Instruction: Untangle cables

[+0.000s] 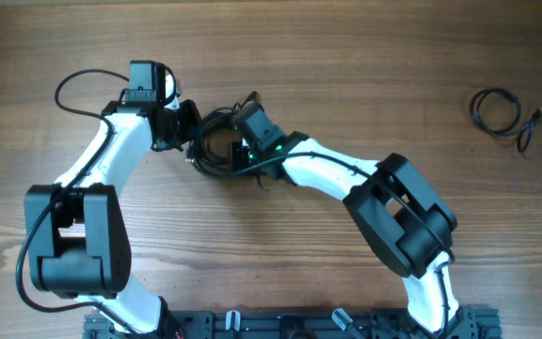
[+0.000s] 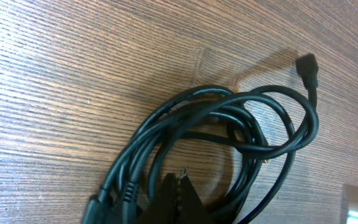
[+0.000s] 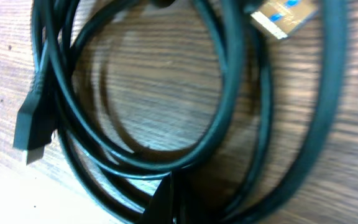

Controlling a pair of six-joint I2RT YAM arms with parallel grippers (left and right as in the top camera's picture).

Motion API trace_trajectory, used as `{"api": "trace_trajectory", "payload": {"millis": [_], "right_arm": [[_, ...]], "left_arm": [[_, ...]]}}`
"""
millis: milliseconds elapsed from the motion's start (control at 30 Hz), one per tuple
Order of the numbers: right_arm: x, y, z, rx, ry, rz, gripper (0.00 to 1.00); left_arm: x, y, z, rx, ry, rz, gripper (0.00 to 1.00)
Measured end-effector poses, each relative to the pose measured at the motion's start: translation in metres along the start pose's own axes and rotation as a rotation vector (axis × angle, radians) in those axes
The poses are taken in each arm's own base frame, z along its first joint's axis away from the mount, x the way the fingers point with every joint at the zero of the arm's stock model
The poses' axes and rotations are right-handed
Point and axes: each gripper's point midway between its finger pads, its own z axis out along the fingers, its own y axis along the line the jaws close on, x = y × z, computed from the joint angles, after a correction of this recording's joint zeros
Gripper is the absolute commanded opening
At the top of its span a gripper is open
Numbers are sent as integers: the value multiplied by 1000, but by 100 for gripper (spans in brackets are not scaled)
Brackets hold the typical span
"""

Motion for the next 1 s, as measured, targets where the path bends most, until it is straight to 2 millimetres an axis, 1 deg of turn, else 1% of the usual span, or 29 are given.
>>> {"api": "trace_trajectory", "payload": {"millis": [67,100,133,167,200,300,367,400,433,467,533,567,600,633,667,700,733,767,800,833,933,1000], "right_arm": [[4,-19,-10,58,56,46,4],[1,-31,-16,78,67,74,4],[-2,-47,-24,110,88,100,4],[-3,-56,-29,124,97,113,4],[-5,-74,-39,158,118,132,4],[-6,-104,-57,211,151,164,4],[-3,-128,-74,266,189,193,4],[-2,-134,-81,279,204,193,5],[-7,-134,-87,270,198,173,12],[-17,-116,-98,213,169,116,13],[-27,-99,-102,145,138,77,17],[-31,-90,-103,110,125,60,17],[-33,-86,-102,89,122,52,15],[-35,-84,-102,78,113,54,15],[-42,-79,-101,59,85,56,15],[-45,-78,-100,51,73,55,17],[-48,-76,-100,46,63,55,17],[-49,-76,-100,44,58,55,17],[-50,-75,-100,41,54,53,14],[-51,-75,-100,40,50,53,14],[-55,-72,-99,27,36,54,13],[-60,-67,-99,0,20,74,12]], "left_arm": [[0,0,0,0,0,0,4],[0,0,0,0,0,0,4],[0,0,0,0,0,0,4],[0,0,0,0,0,0,4],[0,0,0,0,0,0,4],[0,0,0,0,0,0,4],[0,0,0,0,0,0,4],[0,0,0,0,-1,0,4],[0,0,0,0,-1,0,4],[0,0,0,0,-1,0,6],[0,-1,0,0,0,2,13],[1,-2,0,2,1,4,15],[2,-6,1,8,0,15,16],[3,-13,3,20,0,31,16],[6,-22,4,38,3,51,17],[11,-32,6,53,10,73,19],[15,-40,8,64,17,93,25],[19,-47,9,74,24,116,27],[26,-55,11,83,35,150,28],[33,-64,12,94,46,196,27],[49,-77,20,120,83,329,27],[61,-85,25,163,121,402,30]]}}
